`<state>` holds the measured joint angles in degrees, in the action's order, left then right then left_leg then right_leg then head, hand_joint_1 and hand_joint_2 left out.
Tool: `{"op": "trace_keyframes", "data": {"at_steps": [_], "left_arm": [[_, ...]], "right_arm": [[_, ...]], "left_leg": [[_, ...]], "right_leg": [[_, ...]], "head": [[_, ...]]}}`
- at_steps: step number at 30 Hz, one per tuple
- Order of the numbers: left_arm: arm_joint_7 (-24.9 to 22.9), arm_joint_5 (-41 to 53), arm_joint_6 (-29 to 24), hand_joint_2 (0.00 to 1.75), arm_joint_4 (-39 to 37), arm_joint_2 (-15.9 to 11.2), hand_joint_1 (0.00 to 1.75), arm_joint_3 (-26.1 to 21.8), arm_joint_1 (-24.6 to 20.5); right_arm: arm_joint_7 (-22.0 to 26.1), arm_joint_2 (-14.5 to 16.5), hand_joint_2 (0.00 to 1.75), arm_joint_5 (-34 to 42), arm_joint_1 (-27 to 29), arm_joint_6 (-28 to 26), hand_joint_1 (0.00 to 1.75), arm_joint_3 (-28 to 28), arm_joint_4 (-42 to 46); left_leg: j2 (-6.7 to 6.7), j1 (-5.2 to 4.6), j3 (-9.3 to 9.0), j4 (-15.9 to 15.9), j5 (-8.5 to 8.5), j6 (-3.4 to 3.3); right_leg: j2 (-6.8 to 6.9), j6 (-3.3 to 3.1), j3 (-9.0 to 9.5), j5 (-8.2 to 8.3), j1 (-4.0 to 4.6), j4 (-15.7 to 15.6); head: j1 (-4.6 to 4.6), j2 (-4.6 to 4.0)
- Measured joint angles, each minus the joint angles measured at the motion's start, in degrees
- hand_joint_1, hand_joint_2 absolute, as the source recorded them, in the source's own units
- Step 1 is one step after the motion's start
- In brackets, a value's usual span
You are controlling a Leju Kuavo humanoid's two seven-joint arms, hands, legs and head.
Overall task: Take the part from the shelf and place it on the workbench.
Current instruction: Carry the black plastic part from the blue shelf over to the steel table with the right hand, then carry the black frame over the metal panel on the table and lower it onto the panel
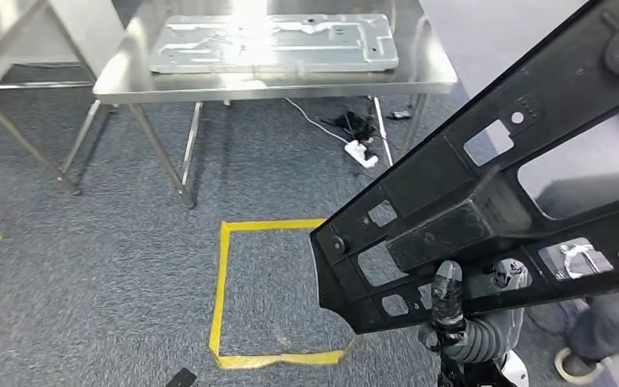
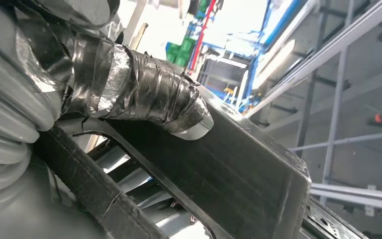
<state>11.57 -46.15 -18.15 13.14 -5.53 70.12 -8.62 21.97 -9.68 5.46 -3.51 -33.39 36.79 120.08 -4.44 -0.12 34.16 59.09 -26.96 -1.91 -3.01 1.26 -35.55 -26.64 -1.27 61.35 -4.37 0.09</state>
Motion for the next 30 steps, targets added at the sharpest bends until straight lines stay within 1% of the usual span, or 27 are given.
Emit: {"op": "trace_keyframes", "data": {"at_steps": [1, 2, 3, 4, 5, 6, 7, 8, 9, 10, 11, 13, 15, 17, 18, 19, 20, 21, 22, 23, 24, 25, 26, 27, 28, 29, 30], "left_arm": [[0.01, 0.03, 0.00, 1.75, 0.00, -0.01, 0.00, 0.00, -0.04], [0.02, 0.07, 0.00, 1.75, 0.00, -0.02, 0.00, 0.00, -0.02], [0.03, 0.11, 0.00, 1.75, 0.00, -0.08, 0.00, 0.00, 0.10], [0.06, 0.16, 0.01, 1.75, 0.02, -0.09, 0.00, 0.00, 0.22], [0.10, 0.24, 0.00, 1.75, 0.03, -0.11, 0.00, 0.00, 0.26], [0.17, 0.32, 0.00, 1.75, 0.05, -0.13, 0.00, 0.00, 0.20], [0.27, 0.42, -0.04, 1.75, 0.07, -0.09, 0.00, 0.00, 0.07], [0.39, 0.51, -0.07, 1.75, 0.07, -0.09, 0.00, 0.00, -0.04], [0.54, 0.57, -0.10, 1.75, 0.07, -0.09, 0.00, 0.00, -0.08], [0.66, 0.64, -0.12, 1.75, 0.07, -0.09, 0.00, 0.00, -0.04], [0.75, 0.68, -0.12, 1.75, 0.07, -0.09, 0.00, 0.00, 0.01], [0.80, 0.73, -0.12, 1.75, 0.07, -0.09, 0.00, 0.00, 0.07], [0.80, 0.74, -0.13, 1.75, 0.07, -0.09, 0.00, 0.00, 0.07], [0.81, 0.76, -0.15, 1.75, 0.07, -0.09, 0.00, 0.00, 0.05], [0.84, 0.77, -0.17, 1.75, 0.07, -0.15, 0.00, 0.00, -0.02], [0.85, 0.78, -0.17, 1.75, 0.08, -0.22, 0.00, 0.00, -0.07], [0.85, 0.79, -0.17, 1.75, 0.09, -0.28, 0.00, 0.00, -0.07], [0.85, 0.83, -0.14, 1.75, 0.10, -0.34, 0.00, 0.00, -0.08], [0.83, 0.91, -0.09, 1.75, 0.11, -0.33, 0.00, 0.00, -0.07], [0.82, 1.02, -0.05, 1.75, 0.11, -0.33, 0.00, 0.00, -0.08], [0.82, 1.15, 0.00, 1.75, 0.11, -0.33, 0.00, 0.00, -0.13], [0.81, 1.25, 0.04, 1.75, 0.11, -0.33, 0.00, 0.00, -0.15], [0.81, 1.32, 0.08, 1.75, 0.11, -0.33, 0.00, 0.00, -0.12], [0.80, 1.37, 0.13, 1.75, 0.11, -0.32, 0.00, 0.00, -0.08], [0.80, 1.40, 0.18, 1.75, 0.11, -0.31, 0.00, 0.00, -0.05], [0.80, 1.44, 0.22, 1.75, 0.11, -0.28, 0.00, 0.00, -0.04], [0.80, 1.45, 0.24, 1.75, 0.12, -0.27, 0.00, 0.00, -0.05]], "right_arm": [[-0.02, -0.01, 1.75, -0.02, 0.00, 0.01, 1.75, -0.03, -0.01], [-0.03, -0.01, 1.75, -0.03, 0.00, 0.01, 1.75, -0.04, -0.01], [-0.04, -0.02, 1.75, -0.04, -0.03, 0.02, 1.75, -0.04, 0.00], [-0.04, -0.03, 1.75, -0.04, -0.08, 0.03, 1.75, -0.04, 0.00], [-0.04, -0.02, 1.75, -0.02, -0.13, 0.05, 1.75, -0.04, 0.00], [0.01, -0.02, 1.75, 0.11, -0.16, 0.09, 1.75, -0.04, 0.00], [0.11, -0.02, 1.75, 0.51, -0.15, 0.20, 1.75, -0.04, 0.00], [0.31, -0.02, 1.75, 1.11, -0.13, 0.32, 1.75, -0.04, 0.00], [0.56, -0.03, 1.75, 1.80, -0.08, 0.49, 1.75, -0.04, 0.00], [0.82, -0.03, 1.75, 2.44, -0.05, 0.67, 1.75, -0.04, 0.00], [1.01, -0.03, 1.75, 2.80, -0.03, 0.80, 1.75, -0.04, 0.00], [1.15, -0.03, 1.75, 3.02, -0.03, 0.95, 1.75, -0.04, 0.00], [1.16, -0.03, 1.75, 3.03, -0.03, 0.97, 1.75, -0.04, 0.00], [1.20, -0.03, 1.75, 3.05, -0.03, 0.99, 1.75, -0.04, 0.00], [1.30, -0.03, 1.75, 3.05, -0.04, 1.02, 1.75, -0.04, 0.00], [1.41, -0.02, 1.75, 3.06, -0.05, 1.05, 1.75, -0.04, 0.02], [1.51, -0.02, 1.75, 3.05, -0.06, 1.09, 1.75, -0.04, 0.04], [1.62, -0.02, 1.75, 3.05, -0.12, 1.17, 1.75, -0.04, 0.05], [1.67, -0.02, 1.75, 3.04, -0.18, 1.25, 1.75, -0.04, 0.07], [1.70, -0.03, 1.75, 3.04, -0.19, 1.33, 1.75, -0.04, 0.06], [1.72, -0.03, 1.75, 3.04, -0.17, 1.43, 1.75, -0.04, 0.04], [1.72, -0.03, 1.75, 3.05, -0.09, 1.49, 1.75, -0.04, 0.02], [1.71, -0.03, 1.75, 3.05, -0.01, 1.54, 1.75, -0.04, -0.02], [1.71, -0.04, 1.75, 3.06, 0.02, 1.56, 1.75, -0.05, -0.07], [1.71, -0.05, 1.75, 3.06, 0.02, 1.58, 1.75, -0.05, -0.10], [1.71, -0.07, 1.75, 3.06, 0.00, 1.60, 1.75, -0.05, -0.13], [1.69, -0.07, 1.75, 3.06, -0.02, 1.62, 1.75, -0.05, -0.17]], "left_leg": [[-0.46, 0.01, 0.26, 0.22, -0.15, 0.30], [-0.93, 0.03, 0.45, 0.32, -0.21, 0.64], [-1.08, 0.20, 0.52, 0.23, -0.21, 0.91], [-0.40, 0.20, 0.68, 0.59, -0.47, 1.21], [0.65, 0.20, 1.21, 1.74, -1.13, 1.53], [1.91, 0.23, 2.27, 3.93, -2.26, 1.82], [3.06, 0.28, 3.91, 7.17, -3.74, 2.11], [3.56, 0.40, 5.83, 10.73, -5.11, 2.30], [3.77, 0.48, 7.49, 13.61, -5.88, 2.42], [3.86, 0.51, 8.41, 14.92, -5.69, 2.42], [3.89, 0.51, 8.62, 14.89, -4.93, 2.37], [3.90, 0.50, 8.09, 13.37, -3.38, 2.22], [3.90, 0.49, 7.88, 12.90, -3.07, 2.19], [3.90, 0.43, 6.52, 10.10, -1.44, 1.91], [3.98, 0.14, 4.85, 6.82, -0.42, 1.42], [4.03, -0.15, 2.97, 3.34, 0.50, 0.75], [4.09, -0.33, 1.19, 0.42, 0.98, 0.14], [4.16, -0.43, -0.40, -1.88, 1.05, -0.50], [4.16, -0.27, -1.22, -2.61, 1.01, -0.88], [4.19, -0.12, -1.84, -3.00, 0.92, -1.09], [4.20, -0.08, -2.22, -3.10, 0.66, -1.29], [4.19, -0.07, -2.51, -3.06, 0.34, -1.37], [4.13, -0.04, -2.85, -2.97, -0.05, -1.36], [4.04, 0.02, -3.23, -2.82, -0.49, -1.28], [3.90, 0.13, -3.67, -2.55, -1.02, -1.11], [3.76, 0.27, -4.09, -2.15, -1.69, -0.83], [3.63, 0.26, -4.26, -1.69, -2.40, -0.43]], "right_leg": [[-0.49, -0.22, 0.43, -0.22, 0.02, -0.81], [-0.40, -0.55, 0.64, -0.44, 0.12, -1.00], [0.12, -0.96, 0.73, -0.38, 0.14, -1.03], [0.48, -1.33, 0.93, -0.35, 0.11, -1.20], [0.85, -1.69, 1.14, -0.32, 0.03, -1.41], [1.21, -1.98, 1.36, -0.35, -0.04, -1.57], [1.52, -2.17, 1.51, -0.48, 0.04, -1.61], [1.85, -2.33, 1.60, -0.62, 0.13, -1.61], [2.12, -2.41, 1.71, -0.78, 0.23, -1.60], [2.33, -2.44, 1.87, -0.97, 0.31, -1.60], [2.45, -2.45, 2.03, -1.12, 0.38, -1.59], [2.55, -2.44, 2.25, -1.29, 0.46, -1.59], [2.56, -2.43, 2.30, -1.32, 0.48, -1.59], [2.61, -2.42, 2.56, -1.45, 0.56, -1.60], [2.69, -2.24, 2.80, -1.65, 0.58, -1.67], [2.80, -1.79, 3.30, -1.93, 0.62, -1.99], [2.90, -1.30, 3.68, -2.22, 0.60, -2.06], [2.98, -0.80, 3.63, -2.83, 0.60, -1.41], [2.98, -0.43, 2.88, -3.75, 0.61, 0.42], [2.96, -0.30, 1.18, -4.94, 0.57, 3.60], [2.94, -0.15, -1.11, -6.25, 0.55, 7.44], [2.93, 0.03, -3.42, -7.03, 0.43, 10.84], [2.94, 0.23, -5.08, -6.80, 0.26, 12.69], [2.95, 0.45, -5.75, -5.49, 0.08, 12.52], [2.96, 0.65, -5.28, -3.20, -0.12, 10.12], [2.98, 0.82, -4.06, -0.69, -0.32, 6.34], [2.98, 0.94, -2.68, 0.87, -0.36, 2.95]], "head": [[0.00, 0.00], [-0.01, 0.00], [0.00, 0.00], [-0.15, 0.00], [-0.38, 0.00], [-0.58, 0.00], [-0.81, 0.00], [-0.87, 0.00], [-0.87, 0.00], [-0.89, 0.00], [-0.89, 0.00], [-0.90, 0.00], [-0.90, 0.00], [-0.90, 0.00], [-0.87, 0.00], [-0.84, 0.00], [-0.74, 0.00], [-0.56, 0.00], [-0.39, 0.00], [-0.24, 0.00], [-0.13, 0.00], [-0.11, 0.00], [-0.10, 0.00], [-0.09, 0.00], [-0.08, 0.00], [-0.05, 0.00], [0.03, 0.00]]}}
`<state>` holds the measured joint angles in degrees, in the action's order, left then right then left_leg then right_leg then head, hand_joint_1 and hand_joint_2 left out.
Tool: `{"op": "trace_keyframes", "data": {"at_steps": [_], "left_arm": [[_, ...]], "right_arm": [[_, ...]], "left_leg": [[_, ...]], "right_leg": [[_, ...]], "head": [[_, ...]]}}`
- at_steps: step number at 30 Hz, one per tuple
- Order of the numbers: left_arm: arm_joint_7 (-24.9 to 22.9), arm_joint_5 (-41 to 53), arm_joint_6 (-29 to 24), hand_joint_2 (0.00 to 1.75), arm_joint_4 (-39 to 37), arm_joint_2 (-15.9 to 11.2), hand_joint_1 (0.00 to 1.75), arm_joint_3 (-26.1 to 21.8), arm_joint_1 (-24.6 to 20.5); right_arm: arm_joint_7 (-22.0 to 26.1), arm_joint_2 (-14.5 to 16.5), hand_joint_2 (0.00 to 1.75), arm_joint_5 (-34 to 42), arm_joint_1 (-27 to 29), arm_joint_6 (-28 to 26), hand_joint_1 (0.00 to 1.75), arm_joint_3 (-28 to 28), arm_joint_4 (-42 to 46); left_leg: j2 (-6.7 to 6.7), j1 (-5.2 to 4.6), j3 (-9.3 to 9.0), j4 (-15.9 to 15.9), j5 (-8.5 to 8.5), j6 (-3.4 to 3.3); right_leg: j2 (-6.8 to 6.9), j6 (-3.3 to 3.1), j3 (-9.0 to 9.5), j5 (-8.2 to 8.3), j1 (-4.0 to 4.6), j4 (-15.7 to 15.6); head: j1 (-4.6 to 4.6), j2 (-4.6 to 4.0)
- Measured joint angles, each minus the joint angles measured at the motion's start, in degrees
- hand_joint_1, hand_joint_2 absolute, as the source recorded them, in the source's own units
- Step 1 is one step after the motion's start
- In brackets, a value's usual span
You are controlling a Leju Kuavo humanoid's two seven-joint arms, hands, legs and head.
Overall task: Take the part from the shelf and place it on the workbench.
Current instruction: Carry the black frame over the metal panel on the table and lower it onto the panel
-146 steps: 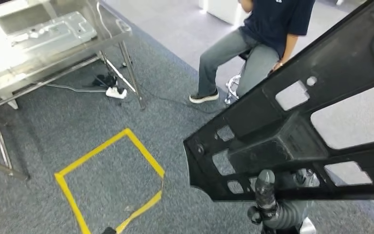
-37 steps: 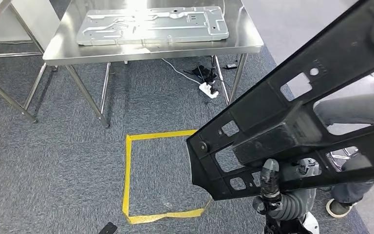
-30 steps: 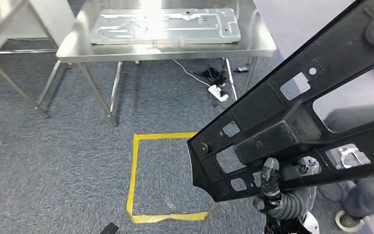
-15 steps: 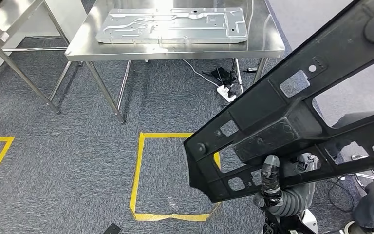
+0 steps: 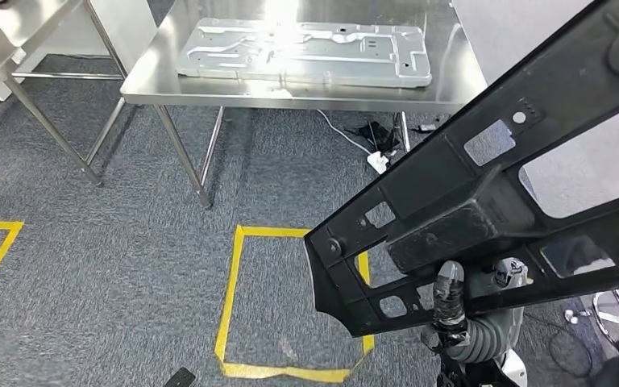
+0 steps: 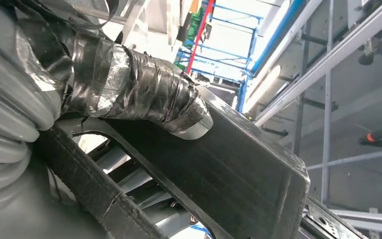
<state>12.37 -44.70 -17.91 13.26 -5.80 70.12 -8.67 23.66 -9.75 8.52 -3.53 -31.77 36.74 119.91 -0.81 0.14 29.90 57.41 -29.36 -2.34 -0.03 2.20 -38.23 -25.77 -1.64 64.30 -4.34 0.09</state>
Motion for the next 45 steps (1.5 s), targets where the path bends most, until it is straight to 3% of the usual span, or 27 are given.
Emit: {"op": "trace_keyframes", "data": {"at_steps": [2, 5, 7, 8, 10, 11, 12, 13, 15, 16, 17, 19, 21, 23, 25, 27, 28, 30, 32, 34, 36, 38, 41, 42, 43, 44, 45], "left_arm": [[-0.01, 0.05, 0.01, 1.75, 0.01, 0.01, 0.00, 0.00, -0.07], [-0.01, 0.26, 0.13, 1.75, 0.01, 0.01, 0.00, 0.00, -0.14], [0.01, 0.34, 0.20, 1.75, 0.02, 0.01, 0.00, 0.00, -0.29], [0.00, 0.35, 0.21, 1.75, 0.03, 0.00, 0.00, 0.00, -0.36], [-0.02, 0.34, 0.21, 1.75, 0.03, -0.02, 0.00, 0.00, -0.35], [-0.04, 0.34, 0.21, 1.75, 0.03, -0.02, 0.00, 0.00, -0.21], [-0.06, 0.35, 0.21, 1.75, 0.03, -0.02, 0.00, 0.00, -0.03], [-0.08, 0.37, 0.21, 1.75, 0.03, -0.02, 0.00, 0.00, 0.11], [-0.14, 0.41, 0.22, 1.75, 0.03, -0.02, 0.00, 0.00, 0.20], [-0.18, 0.45, 0.24, 1.75, 0.03, -0.03, 0.00, 0.00, 0.17], [-0.25, 0.49, 0.26, 1.75, 0.03, -0.04, 0.00, 0.00, 0.10], [-0.43, 0.71, 0.36, 1.75, 0.03, -0.06, 0.00, 0.00, 0.01], [-0.59, 0.94, 0.47, 1.75, 0.03, -0.06, 0.00, 0.01, -0.07], [-0.72, 1.04, 0.59, 1.75, 0.03, -0.07, 0.00, 0.01, -0.19], [-0.81, 1.05, 0.68, 1.75, 0.03, -0.09, 0.00, 0.02, -0.21], [-0.85, 1.05, 0.72, 1.75, 0.03, -0.10, 0.00, 0.02, -0.17], [-0.85, 1.05, 0.74, 1.75, 0.03, -0.10, 0.00, 0.02, -0.15], [-0.85, 1.06, 0.78, 1.75, 0.03, -0.09, 0.00, 0.02, -0.11], [-0.86, 1.05, 0.79, 1.75, 0.03, -0.08, 0.00, 0.02, -0.15], [-0.86, 1.03, 0.78, 1.75, 0.03, -0.07, 0.00, 0.02, -0.21], [-0.83, 1.02, 0.78, 1.75, 0.05, -0.16, 0.00, 0.01, -0.20], [-0.80, 1.02, 0.78, 1.75, 0.08, -0.24, 0.00, 0.01, -0.34], [-0.81, 1.03, 0.78, 1.75, 0.10, -0.21, 0.00, 0.00, -0.36], [-0.83, 1.03, 0.79, 1.75, 0.10, -0.21, 0.00, 0.01, -0.20], [-0.84, 1.03, 0.79, 1.75, 0.10, -0.21, 0.00, 0.01, -0.02], [-0.85, 1.04, 0.80, 1.75, 0.10, -0.22, 0.00, 0.01, 0.13], [-0.85, 1.04, 0.80, 1.75, 0.10, -0.22, 0.00, 0.02, 0.21]], "right_arm": [[-0.02, -0.01, 1.75, -0.02, -0.05, 0.25, 1.75, 0.00, -0.07], [-0.26, -0.09, 1.75, -0.08, -0.14, 0.82, 1.75, 0.00, -0.11], [-0.43, -0.11, 1.75, -0.16, -0.28, 1.13, 1.75, 0.00, -0.12], [-0.48, -0.11, 1.75, -0.21, -0.35, 1.31, 1.75, 0.00, -0.14], [-0.59, -0.13, 1.75, -0.27, -0.45, 1.60, 1.75, 0.01, -0.26], [-0.63, -0.13, 1.75, -0.29, -0.47, 1.72, 1.75, 0.01, -0.37], [-0.70, -0.13, 1.75, -0.30, -0.46, 1.81, 1.75, 0.01, -0.49], [-0.77, -0.13, 1.75, -0.30, -0.46, 1.92, 1.75, 0.01, -0.60], [-0.89, -0.13, 1.75, -0.34, -0.47, 2.20, 1.75, 0.01, -0.71], [-0.93, -0.13, 1.75, -0.38, -0.52, 2.33, 1.75, 0.01, -0.74], [-0.97, -0.12, 1.75, -0.42, -0.56, 2.44, 1.75, 0.01, -0.75], [-1.02, -0.13, 1.75, -0.48, -0.67, 2.52, 1.75, 0.01, -0.83], [-1.04, -0.13, 1.75, -0.51, -0.79, 2.55, 1.75, 0.00, -0.91], [-1.05, -0.13, 1.75, -0.57, -1.04, 2.57, 1.75, -0.01, -0.98], [-1.04, -0.13, 1.75, -0.63, -1.14, 2.57, 1.75, 0.00, -1.09], [-1.05, -0.14, 1.75, -0.63, -1.07, 2.57, 1.75, 0.01, -1.25], [-1.05, -0.15, 1.75, -0.63, -1.07, 2.57, 1.75, 0.01, -1.33], [-1.06, -0.19, 1.75, -0.63, -1.08, 2.59, 1.75, 0.01, -1.47], [-1.06, -0.20, 1.75, -0.63, -1.12, 2.64, 1.75, 0.01, -1.60], [-1.08, -0.22, 1.75, -0.63, -1.14, 2.81, 1.75, 0.01, -1.67], [-1.11, -0.23, 1.75, -0.63, -1.13, 3.05, 1.75, 0.01, -1.67], [-1.16, -0.22, 1.75, -0.63, -1.16, 3.27, 1.75, 0.01, -1.67], [-1.22, -0.22, 1.75, -0.63, -1.13, 3.42, 1.75, 0.01, -1.68], [-1.25, -0.22, 1.75, -0.63, -1.11, 3.43, 1.75, 0.01, -1.69], [-1.31, -0.22, 1.75, -0.65, -1.09, 3.43, 1.75, 0.01, -1.69], [-1.43, -0.22, 1.75, -0.71, -1.08, 3.42, 1.75, 0.01, -1.69], [-1.55, -0.22, 1.75, -0.80, -1.09, 3.41, 1.75, 0.01, -1.69]], "left_leg": [[-0.15, -0.13, -0.03, 0.71, -1.22, 0.82], [-0.09, -0.11, -0.42, 0.62, -1.95, 1.60], [0.15, 0.00, 0.21, 2.66, -2.97, 2.16], [0.28, 0.06, 1.63, 5.33, -3.87, 2.44], [0.38, 0.14, 6.68, 12.77, -5.65, 2.80], [0.39, 0.17, 9.06, 15.50, -5.72, 2.83], [0.39, 0.17, 10.64, 16.42, -4.70, 2.77], [0.39, 0.18, 11.05, 15.06, -2.56, 2.61], [0.42, 0.14, 9.59, 8.60, 2.65, 2.03], [0.44, -0.06, 8.41, 5.63, 4.05, 1.69], [0.49, -0.28, 7.48, 3.74, 4.39, 1.33], [0.53, -0.63, 6.26, 2.21, 3.43, 0.66], [0.43, -0.45, 5.08, 1.35, 2.98, 0.00], [0.35, -0.35, 3.78, 0.91, 2.48, -0.75], [0.36, -0.48, 2.84, 0.82, 1.67, -1.34], [0.26, -0.64, 1.75, 0.89, 0.67, -1.51], [0.16, -0.69, 1.04, 0.94, 0.10, -1.50], [0.02, -0.73, -0.43, 0.96, -1.20, -1.28], [-0.07, -0.81, -1.54, 0.97, -2.44, -0.75], [-0.07, -0.88, -2.53, 1.25, -2.83, -0.07], [0.07, -0.87, -3.12, 2.12, -2.85, 0.49], [0.25, -0.63, -1.52, 5.70, -3.71, 1.11], [0.39, 0.02, 5.15, 14.80, -7.63, 2.20], [0.40, 0.19, 6.90, 16.01, -8.34, 2.47], [0.40, 0.31, 7.73, 15.37, -7.86, 2.62], [0.41, 0.42, 7.78, 13.02, -5.99, 2.67], [0.44, 0.49, 7.28, 9.47, -2.94, 2.60]], "right_leg": [[-0.10, -0.39, 1.80, 0.61, 0.07, -3.68], [-0.27, -1.53, 2.50, -0.37, 0.19, -4.05], [-0.14, -2.16, 3.41, -0.84, -0.03, -4.45], [-0.02, -2.40, 3.92, -1.12, -0.09, -4.63], [0.11, -2.65, 4.75, -1.84, -0.04, -4.74], [0.08, -2.67, 5.20, -2.26, -0.01, -4.74], [0.02, -2.63, 5.78, -2.75, 0.01, -4.75], [-0.03, -2.56, 6.48, -3.27, 0.02, -4.75], [-0.10, -2.27, 7.85, -4.38, 0.03, -4.88], [-0.13, -1.99, 8.32, -4.86, 0.08, -5.00], [-0.15, -1.65, 8.64, -5.20, 0.07, -5.28], [-0.16, -0.91, 9.51, -5.33, 0.15, -5.57], [-0.08, -0.40, 9.77, -5.25, 0.13, -4.67], [-0.03, -0.20, 7.21, -6.15, 0.18, -0.14], [-0.02, -0.21, 2.40, -8.50, 0.36, 6.76], [-0.02, -0.29, -1.40, -9.71, 0.49, 9.91], [-0.02, -0.40, -2.02, -8.71, 0.57, 8.81], [-0.03, -0.87, -0.89, -3.31, 0.80, 2.36], [-0.02, -1.43, 0.45, 0.07, 1.27, -2.70], [-0.08, -1.95, 1.13, 0.16, 1.51, -3.92], [-0.15, -2.57, 2.54, 0.45, 1.20, -4.64], [-0.11, -3.06, 4.01, 0.10, 0.91, -5.27], [-0.15, -3.24, 5.29, -0.86, 0.74, -5.77], [-0.22, -3.17, 5.78, -1.31, 0.67, -5.80], [-0.30, -3.07, 6.37, -1.79, 0.60, -5.80], [-0.36, -2.92, 7.09, -2.32, 0.54, -5.81], [-0.37, -2.73, 7.80, -2.88, 0.50, -5.83]], "head": [[0.14, 0.00], [0.08, 0.00], [-0.16, 0.00], [-0.30, 0.00], [-0.47, 0.00], [-0.46, 0.00], [-0.49, 0.00], [-0.48, 0.00], [-0.42, 0.00], [-0.37, 0.00], [-0.34, 0.00], [-0.30, 0.00], [-0.24, 0.00], [-0.03, 0.00], [0.11, 0.00], [0.10, 0.00], [0.11, 0.00], [0.14, 0.00], [0.09, 0.00], [-0.02, 0.00], [0.02, 0.00], [-0.20, 0.00], [-0.50, 0.00], [-0.50, 0.00], [-0.50, 0.00], [-0.50, 0.00], [-0.50, 0.00]]}}
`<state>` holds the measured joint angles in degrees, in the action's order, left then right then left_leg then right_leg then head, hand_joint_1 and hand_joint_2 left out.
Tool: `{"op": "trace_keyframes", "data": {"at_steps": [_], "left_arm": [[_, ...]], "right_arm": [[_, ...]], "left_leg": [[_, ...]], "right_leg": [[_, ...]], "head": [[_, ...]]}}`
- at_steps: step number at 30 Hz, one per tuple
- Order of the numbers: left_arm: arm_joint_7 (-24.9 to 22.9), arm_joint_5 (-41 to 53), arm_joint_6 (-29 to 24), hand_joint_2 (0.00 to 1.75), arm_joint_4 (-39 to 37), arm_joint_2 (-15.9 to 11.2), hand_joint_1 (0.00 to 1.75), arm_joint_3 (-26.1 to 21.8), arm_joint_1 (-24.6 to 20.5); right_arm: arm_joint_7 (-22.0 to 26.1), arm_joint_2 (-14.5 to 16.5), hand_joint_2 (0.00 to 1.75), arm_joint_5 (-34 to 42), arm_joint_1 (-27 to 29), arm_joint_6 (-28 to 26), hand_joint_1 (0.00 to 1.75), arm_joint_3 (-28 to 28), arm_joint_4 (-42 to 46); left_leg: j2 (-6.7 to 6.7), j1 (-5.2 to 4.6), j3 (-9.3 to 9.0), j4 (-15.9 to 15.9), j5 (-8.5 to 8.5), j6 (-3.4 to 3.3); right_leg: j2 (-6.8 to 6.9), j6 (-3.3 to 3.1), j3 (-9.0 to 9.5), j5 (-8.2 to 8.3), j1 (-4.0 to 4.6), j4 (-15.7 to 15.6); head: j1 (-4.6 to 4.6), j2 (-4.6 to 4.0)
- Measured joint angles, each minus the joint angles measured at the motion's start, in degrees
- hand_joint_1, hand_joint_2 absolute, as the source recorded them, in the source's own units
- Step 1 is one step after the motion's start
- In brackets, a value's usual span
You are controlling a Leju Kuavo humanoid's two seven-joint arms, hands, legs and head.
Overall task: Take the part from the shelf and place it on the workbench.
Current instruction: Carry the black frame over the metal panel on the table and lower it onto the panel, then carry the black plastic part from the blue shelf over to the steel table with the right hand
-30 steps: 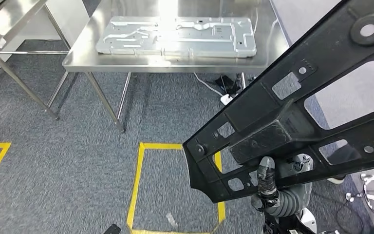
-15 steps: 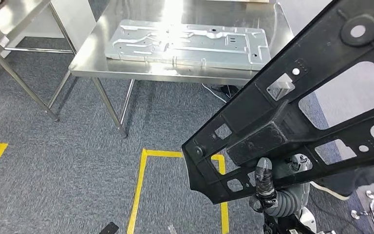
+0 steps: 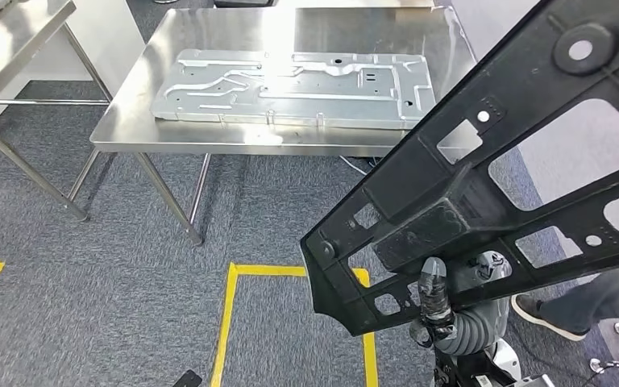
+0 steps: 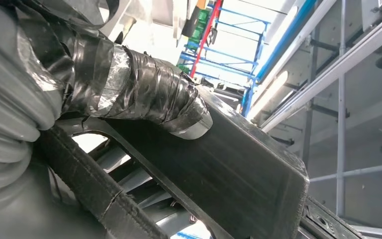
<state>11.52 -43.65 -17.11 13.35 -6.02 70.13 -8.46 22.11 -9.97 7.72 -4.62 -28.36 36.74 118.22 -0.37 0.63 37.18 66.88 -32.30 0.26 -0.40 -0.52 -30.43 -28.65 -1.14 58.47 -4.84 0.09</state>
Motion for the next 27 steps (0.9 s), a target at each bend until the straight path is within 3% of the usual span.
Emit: {"op": "trace_keyframes", "data": {"at_steps": [1, 2, 7, 9, 11, 12, 13, 14, 16, 18, 20, 23, 25, 27], "left_arm": [[0.00, 0.01, 0.00, 1.75, 0.00, -0.01, 0.00, -0.01, 0.10], [0.00, 0.01, 0.00, 1.75, 0.00, -0.02, 0.00, -0.01, 0.12], [0.01, 0.02, 0.02, 1.75, 0.00, -0.03, 0.00, -0.01, 0.20], [0.02, 0.02, 0.01, 1.75, 0.00, -0.03, 0.00, 0.00, -0.15], [0.02, 0.03, 0.01, 1.75, 0.00, -0.06, 0.00, 0.01, -0.33], [0.01, 0.03, 0.01, 1.75, 0.00, -0.08, 0.00, 0.01, -0.31], [0.00, 0.05, 0.03, 1.75, 0.00, -0.09, 0.00, 0.00, -0.27], [-0.01, 0.08, 0.07, 1.75, 0.00, -0.09, 0.00, -0.01, -0.23], [-0.02, 0.22, 0.14, 1.75, 0.00, -0.06, 0.00, -0.02, -0.15], [-0.02, 0.34, 0.16, 1.75, 0.01, 0.01, 0.00, -0.02, -0.24], [-0.02, 0.41, 0.17, 1.75, 0.02, 0.06, 0.00, -0.02, -0.32], [-0.02, 0.48, 0.18, 1.75, 0.02, 0.01, 0.00, -0.01, -0.35], [-0.02, 0.50, 0.17, 1.75, 0.02, -0.01, 0.00, -0.01, -0.57], [-0.03, 0.51, 0.17, 1.75, 0.02, -0.01, 0.00, -0.02, -0.51]], "right_arm": [[-0.13, 0.00, 1.75, -0.10, 0.00, -0.01, 1.75, 0.00, -0.03], [-0.21, -0.01, 1.75, -0.19, -0.01, -0.02, 1.75, 0.00, -0.07], [-0.49, -0.02, 1.75, -0.28, -0.06, -0.10, 1.75, 0.00, -0.28], [-0.48, -0.02, 1.75, -0.29, -0.18, -0.11, 1.75, 0.00, -0.30], [-0.50, -0.03, 1.75, -0.40, -0.21, -0.15, 1.75, 0.00, -0.32], [-0.57, -0.04, 1.75, -0.59, -0.17, -0.21, 1.75, 0.00, -0.35], [-0.67, -0.04, 1.75, -0.88, -0.14, -0.30, 1.75, 0.00, -0.40], [-0.79, -0.05, 1.75, -1.20, -0.13, -0.40, 1.75, 0.00, -0.46], [-1.03, -0.09, 1.75, -1.72, -0.16, -0.60, 1.75, 0.00, -0.53], [-1.21, -0.11, 1.75, -2.05, -0.23, -0.75, 1.75, 0.00, -0.64], [-1.33, -0.11, 1.75, -2.25, -0.27, -0.82, 1.75, 0.00, -0.75], [-1.48, -0.14, 1.75, -2.31, -0.34, -0.82, 1.75, 0.00, -0.79], [-1.50, -0.13, 1.75, -2.32, -0.56, -0.81, 1.75, 0.00, -0.79], [-1.50, -0.13, 1.75, -2.32, -0.63, -0.80, 1.75, 0.00, -0.84]], "left_leg": [[0.12, -0.07, -0.47, -3.07, 2.64, -0.17], [0.28, -0.21, -0.84, -5.36, 3.92, -0.44], [0.31, -0.55, -3.34, -7.82, 4.77, -2.73], [0.31, -0.53, -4.68, -8.19, 4.73, -3.33], [0.29, -0.68, -5.21, -8.25, 4.24, -3.70], [0.24, -0.77, -5.49, -8.25, 3.90, -3.81], [0.15, -0.85, -5.92, -8.24, 3.47, -3.83], [0.05, -0.91, -6.50, -8.24, 3.00, -3.79], [-0.08, -0.92, -7.80, -8.32, 1.89, -3.55], [-0.11, -0.95, -8.54, -8.41, 0.99, -3.09], [-0.06, -1.05, -9.11, -8.36, 0.62, -2.45], [0.03, -1.00, -9.01, -6.46, -0.39, -1.43], [0.06, -0.70, -5.82, -0.97, -2.30, -0.74], [0.08, -0.40, -1.35, 4.81, -4.18, -0.30]], "right_leg": [[-0.01, 0.27, 0.73, -0.54, 0.01, 0.03], [-0.04, 0.65, 1.22, -1.08, 0.00, 0.00], [0.02, 2.54, 2.53, -2.19, 0.01, 2.11], [0.12, 2.88, 0.07, -4.28, 0.02, 6.78], [0.16, 2.99, -4.54, -7.03, 0.18, 13.21], [0.16, 2.97, -6.53, -7.62, 0.24, 15.07], [0.17, 2.85, -7.75, -7.14, 0.27, 15.23], [0.17, 2.61, -8.10, -5.49, 0.33, 13.60], [0.18, 1.73, -7.03, 0.38, 0.66, 6.95], [0.20, 1.07, -6.48, 3.25, 1.19, 2.34], [0.19, 0.65, -6.49, 3.03, 1.35, 1.32], [0.17, -0.15, -4.59, 3.04, 0.84, 0.45], [0.24, -0.44, -3.39, 2.51, 0.65, 0.08], [0.22, -0.46, -2.45, 1.68, 0.58, 0.00]], "head": [[0.05, 0.00], [0.06, 0.00], [0.35, 0.00], [0.71, 0.00], [0.92, 0.00], [0.91, 0.00], [0.90, 0.00], [0.90, 0.00], [0.94, 0.00], [0.84, 0.00], [0.71, 0.00], [0.51, 0.00], [0.38, 0.00], [0.30, 0.00]]}}
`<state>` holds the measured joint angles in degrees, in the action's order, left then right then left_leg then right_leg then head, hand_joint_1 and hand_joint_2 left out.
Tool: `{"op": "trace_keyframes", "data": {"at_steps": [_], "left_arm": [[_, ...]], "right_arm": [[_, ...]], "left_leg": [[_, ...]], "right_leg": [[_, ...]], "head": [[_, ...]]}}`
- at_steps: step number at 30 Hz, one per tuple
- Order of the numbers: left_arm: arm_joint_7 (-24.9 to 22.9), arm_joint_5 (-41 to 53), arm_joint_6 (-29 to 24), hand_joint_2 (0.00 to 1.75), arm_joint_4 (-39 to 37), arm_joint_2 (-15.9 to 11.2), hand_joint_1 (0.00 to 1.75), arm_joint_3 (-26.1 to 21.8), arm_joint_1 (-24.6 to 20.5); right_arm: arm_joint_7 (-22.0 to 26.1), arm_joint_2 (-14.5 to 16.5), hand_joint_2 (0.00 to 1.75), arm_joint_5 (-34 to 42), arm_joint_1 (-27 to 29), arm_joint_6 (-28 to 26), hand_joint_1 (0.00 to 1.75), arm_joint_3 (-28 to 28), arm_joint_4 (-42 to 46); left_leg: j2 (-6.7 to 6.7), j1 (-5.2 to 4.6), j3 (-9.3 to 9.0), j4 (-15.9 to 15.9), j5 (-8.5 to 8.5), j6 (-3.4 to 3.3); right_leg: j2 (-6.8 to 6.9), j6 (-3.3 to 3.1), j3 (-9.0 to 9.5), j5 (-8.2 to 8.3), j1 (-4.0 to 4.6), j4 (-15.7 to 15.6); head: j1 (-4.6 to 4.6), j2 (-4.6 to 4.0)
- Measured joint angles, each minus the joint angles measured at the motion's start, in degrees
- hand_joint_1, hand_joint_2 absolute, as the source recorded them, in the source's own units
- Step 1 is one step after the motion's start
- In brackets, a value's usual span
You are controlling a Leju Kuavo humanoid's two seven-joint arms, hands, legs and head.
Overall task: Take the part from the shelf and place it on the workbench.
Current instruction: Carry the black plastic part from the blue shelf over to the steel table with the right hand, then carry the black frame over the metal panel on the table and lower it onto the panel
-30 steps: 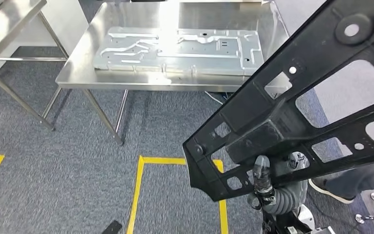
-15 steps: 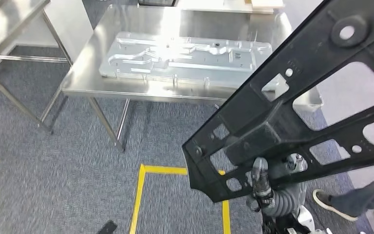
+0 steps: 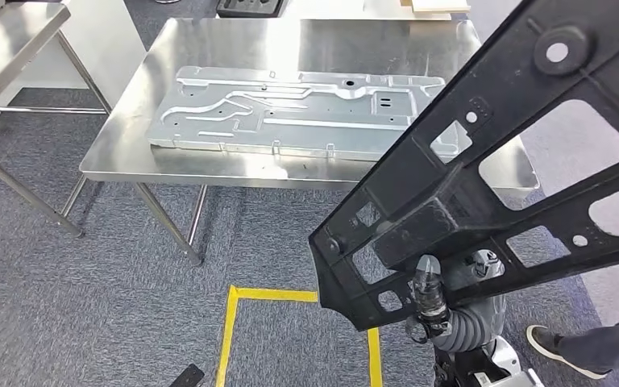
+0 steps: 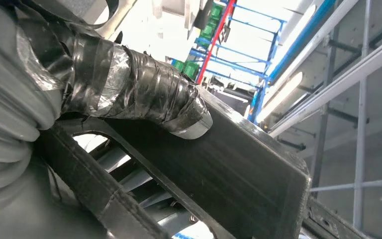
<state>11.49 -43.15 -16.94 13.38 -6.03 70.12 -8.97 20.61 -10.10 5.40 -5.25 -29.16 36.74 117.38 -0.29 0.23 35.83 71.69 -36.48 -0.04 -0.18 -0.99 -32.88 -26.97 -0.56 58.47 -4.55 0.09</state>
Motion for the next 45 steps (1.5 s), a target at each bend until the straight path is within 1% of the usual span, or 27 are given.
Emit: {"op": "trace_keyframes", "data": {"at_steps": [1, 2, 3, 4, 5, 7, 10, 11, 12, 15, 16, 17, 18, 20, 22, 26, 28, 29, 32, 33, 34, 36, 38, 40, 42, 44, 45], "left_arm": [[-0.01, 0.00, 0.00, 1.75, 0.00, 0.00, 0.00, 0.00, 0.17], [-0.01, 0.00, 0.01, 1.75, 0.00, 0.00, 0.00, 0.00, 0.35], [-0.02, 0.00, 0.00, 1.75, 0.00, -0.01, 0.00, 0.00, 0.48], [-0.02, 0.00, -0.01, 1.75, 0.00, -0.01, 0.00, 0.00, 0.56], [-0.03, 0.00, -0.01, 1.75, 0.00, -0.02, 0.00, 0.00, 0.62], [-0.04, 0.00, -0.02, 1.75, 0.00, -0.06, 0.00, 0.00, 0.70], [-0.04, 0.02, -0.02, 1.75, 0.00, -0.07, 0.00, 0.00, 0.69], [-0.03, 0.03, -0.03, 1.75, 0.00, -0.07, 0.00, 0.00, 0.62], [-0.01, 0.04, -0.03, 1.75, 0.00, -0.07, 0.00, 0.00, 0.51], [0.01, 0.10, -0.04, 1.75, 0.00, -0.10, 0.00, 0.00, 0.37], [0.01, 0.13, -0.04, 1.75, 0.00, -0.12, 0.00, 0.00, 0.40], [0.01, 0.15, -0.03, 1.75, 0.00, -0.13, 0.00, 0.00, 0.43], [0.01, 0.20, -0.02, 1.75, 0.00, -0.13, 0.00, 0.00, 0.46], [-0.03, 0.37, 0.00, 1.75, 0.01, -0.10, 0.00, 0.00, 0.47], [-0.14, 0.54, 0.03, 1.75, 0.02, -0.07, 0.00, 0.00, 0.38], [-0.31, 0.71, 0.16, 1.75, 0.05, -0.16, 0.00, 0.00, 0.24], [-0.33, 0.73, 0.17, 1.75, 0.09, -0.23, 0.00, 0.00, 0.11], [-0.33, 0.73, 0.18, 1.75, 0.11, -0.21, 0.00, 0.00, 0.01], [-0.34, 0.68, 0.15, 1.75, 0.11, -0.21, 0.00, 0.00, 0.03], [-0.34, 0.67, 0.14, 1.75, 0.11, -0.22, 0.00, 0.00, 0.22], [-0.34, 0.66, 0.12, 1.75, 0.11, -0.22, 0.00, 0.00, 0.42], [-0.36, 0.67, 0.07, 1.75, 0.11, -0.23, 0.00, 0.00, 0.71], [-0.51, 0.82, 0.05, 1.75, 0.11, -0.25, 0.00, 0.00, 0.68], [-0.91, 1.35, 0.19, 1.75, 0.11, -0.24, 0.00, 0.00, 0.54], [-1.19, 2.03, 0.56, 1.75, 0.11, -0.24, 0.00, 0.00, 0.38], [-1.17, 2.62, 1.07, 1.75, 0.11, -0.24, 0.00, 0.00, -0.01], [-1.18, 2.95, 1.33, 1.75, 0.11, -0.25, 0.00, 0.00, -0.28]], "right_arm": [[0.00, 0.00, 1.75, 0.01, 0.04, 0.01, 1.75, 0.00, -0.05], [0.00, 0.00, 1.75, 0.02, 0.06, 0.03, 1.75, 0.00, -0.10], [0.00, 0.00, 1.75, 0.02, 0.06, 0.07, 1.75, 0.00, -0.14], [0.00, 0.00, 1.75, 0.02, 0.05, 0.10, 1.75, 0.00, -0.16], [0.00, 0.00, 1.75, 0.02, 0.03, 0.14, 1.75, 0.00, -0.22], [-0.03, 0.00, 1.75, 0.03, 0.01, 0.19, 1.75, 0.00, -0.34], [-0.07, 0.00, 1.75, 0.05, -0.03, 0.30, 1.75, 0.00, -0.43], [-0.04, 0.00, 1.75, 0.06, -0.11, 0.33, 1.75, 0.00, -0.43], [-0.03, 0.00, 1.75, 0.07, -0.22, 0.34, 1.75, 0.00, -0.42], [-0.01, 0.00, 1.75, 0.07, -0.18, 0.33, 1.75, 0.00, -0.43], [-0.01, 0.00, 1.75, 0.07, -0.11, 0.32, 1.75, 0.00, -0.45], [-0.01, -0.01, 1.75, 0.07, -0.08, 0.32, 1.75, 0.00, -0.47], [-0.02, -0.01, 1.75, 0.07, -0.08, 0.31, 1.75, 0.00, -0.49], [-0.02, -0.02, 1.75, 0.08, -0.07, 0.32, 1.75, 0.00, -0.56], [-0.06, -0.02, 1.75, 0.18, -0.14, 0.35, 1.75, 0.00, -0.68], [-0.10, -0.04, 1.75, 0.26, -0.39, 0.57, 1.75, 0.00, -0.74], [-0.10, -0.02, 1.75, 0.26, -0.52, 0.69, 1.75, 0.00, -0.74], [-0.09, 0.01, 1.75, 0.26, -0.59, 0.75, 1.75, 0.00, -0.75], [-0.15, 0.02, 1.75, 0.26, -0.67, 0.87, 1.75, 0.00, -0.90], [-0.21, 0.02, 1.75, 0.26, -0.65, 0.89, 1.75, 0.00, -0.99], [-0.27, 0.02, 1.75, 0.26, -0.65, 0.90, 1.75, 0.00, -1.09], [-0.41, 0.02, 1.75, 0.10, -0.70, 0.91, 1.75, 0.00, -1.24], [-0.82, 0.02, 1.75, -0.85, -1.07, 0.88, 1.75, 0.00, -1.39], [-2.46, -0.01, 1.75, -3.28, -2.19, 0.68, 1.75, 0.00, -1.56], [-6.05, -0.26, 1.75, -7.33, -4.30, 0.51, 1.75, 0.00, -1.74], [-11.75, -1.06, 1.75, -13.80, -7.86, 1.26, 1.75, 0.00, -2.09], [-15.59, -1.66, 1.75, -18.22, -10.22, 2.34, 1.75, 0.01, -2.45]], "left_leg": [[0.00, 0.14, 1.49, 0.91, 0.14, 0.13], [0.00, 0.25, 2.23, 0.11, 1.32, 0.20], [0.01, 0.33, 2.20, -2.37, 3.66, 0.20], [0.01, 0.39, 1.80, -5.81, 6.87, 0.11], [0.02, 0.25, 1.54, -8.42, 9.03, 0.01], [0.03, -0.18, 1.06, -11.34, 11.08, -0.59], [-0.01, -0.35, -0.19, -12.16, 10.80, -1.80], [-0.02, -0.26, -0.88, -12.49, 10.56, -2.16], [-0.05, -0.21, -1.64, -12.77, 10.40, -2.50], [-0.07, -0.32, -3.02, -13.03, 9.28, -3.21], [-0.13, -0.38, -3.60, -13.03, 8.76, -3.27], [-0.22, -0.43, -4.30, -13.03, 8.20, -3.28], [-0.31, -0.46, -5.12, -13.03, 7.60, -3.23], [-0.43, -0.51, -6.58, -13.02, 6.32, -2.96], [-0.53, -0.61, -7.29, -13.10, 5.25, -2.38], [-0.66, -0.63, -8.44, -12.88, 4.63, -1.36], [-0.65, -0.47, -7.69, -10.99, 3.98, -0.96], [-0.56, -0.41, -6.37, -8.35, 3.23, -0.64], [-0.27, 0.05, -0.08, 0.64, 0.21, 0.32], [-0.20, 0.18, 1.24, 1.30, 0.42, 0.50], [-0.16, 0.28, 1.74, 0.08, 1.86, 0.59], [-0.14, 0.36, 1.00, -5.95, 7.35, 0.57], [-0.09, 0.00, 0.24, -10.82, 10.78, 0.16], [-0.05, -0.51, 0.09, -12.00, 10.74, -0.65], [0.00, -0.50, -0.37, -12.42, 10.64, -1.42], [0.09, -0.33, -1.01, -12.88, 10.44, -2.05], [0.11, -0.37, -1.27, -12.94, 10.26, -2.35]], "right_leg": [[-0.08, 0.05, 0.61, -0.52, -0.04, 0.00], [-0.17, 0.14, 1.35, -1.10, -0.09, 0.00], [-0.25, 0.27, 2.19, -1.71, -0.13, 0.00], [-0.28, 0.47, 2.78, -2.33, -0.16, -0.05], [-0.31, 0.73, 3.43, -2.87, -0.16, -0.05], [-0.37, 1.46, 4.13, -3.66, -0.17, -0.06], [-0.37, 2.40, 4.95, -3.97, -0.16, 0.78], [-0.32, 2.56, 4.37, -4.02, -0.19, 2.16], [-0.26, 2.72, 2.97, -4.38, -0.25, 4.55], [-0.19, 2.95, -4.30, -7.71, -0.23, 14.20], [-0.19, 2.99, -6.14, -8.45, -0.22, 15.59], [-0.18, 3.01, -7.12, -8.17, -0.20, 15.23], [-0.18, 2.88, -7.21, -6.54, -0.15, 13.07], [-0.17, 2.21, -6.16, -0.54, 0.18, 6.21], [-0.18, 1.59, -5.22, 2.97, 0.57, 2.07], [-0.34, 0.62, -3.45, 2.51, 0.31, 0.77], [-0.28, 0.24, -2.25, 2.24, 0.01, 0.13], [-0.23, 0.16, -1.91, 2.02, -0.06, -0.04], [-0.22, 0.11, -0.80, 0.84, -0.15, -0.15], [-0.31, 0.17, -0.20, 0.31, -0.18, -0.13], [-0.39, 0.27, 0.60, -0.27, -0.21, -0.12], [-0.47, 0.66, 2.29, -1.53, -0.31, -0.10], [-0.51, 1.27, 3.19, -2.44, -0.38, 0.01], [-0.55, 1.94, 3.18, -2.90, -0.42, 0.01], [-0.50, 2.49, 3.02, -3.54, -0.49, 0.26], [-0.32, 2.91, 1.29, -5.20, -0.49, 3.77], [-0.20, 3.06, -0.77, -6.45, -0.49, 7.38]], "head": [[-0.02, 0.00], [-0.02, 0.00], [-0.02, 0.00], [-0.02, 0.00], [0.09, 0.00], [0.24, 0.00], [0.34, 0.00], [0.45, 0.00], [0.56, 0.00], [0.75, 0.00], [0.76, 0.00], [0.78, 0.00], [0.78, 0.00], [0.83, 0.00], [0.77, 0.00], [0.68, 0.00], [0.53, 0.00], [0.42, 0.00], [0.26, 0.00], [0.24, 0.00], [0.25, 0.00], [0.31, 0.00], [0.43, 0.00], [0.53, 0.00], [0.56, 0.00], [0.69, 0.00], [0.76, 0.00]]}}
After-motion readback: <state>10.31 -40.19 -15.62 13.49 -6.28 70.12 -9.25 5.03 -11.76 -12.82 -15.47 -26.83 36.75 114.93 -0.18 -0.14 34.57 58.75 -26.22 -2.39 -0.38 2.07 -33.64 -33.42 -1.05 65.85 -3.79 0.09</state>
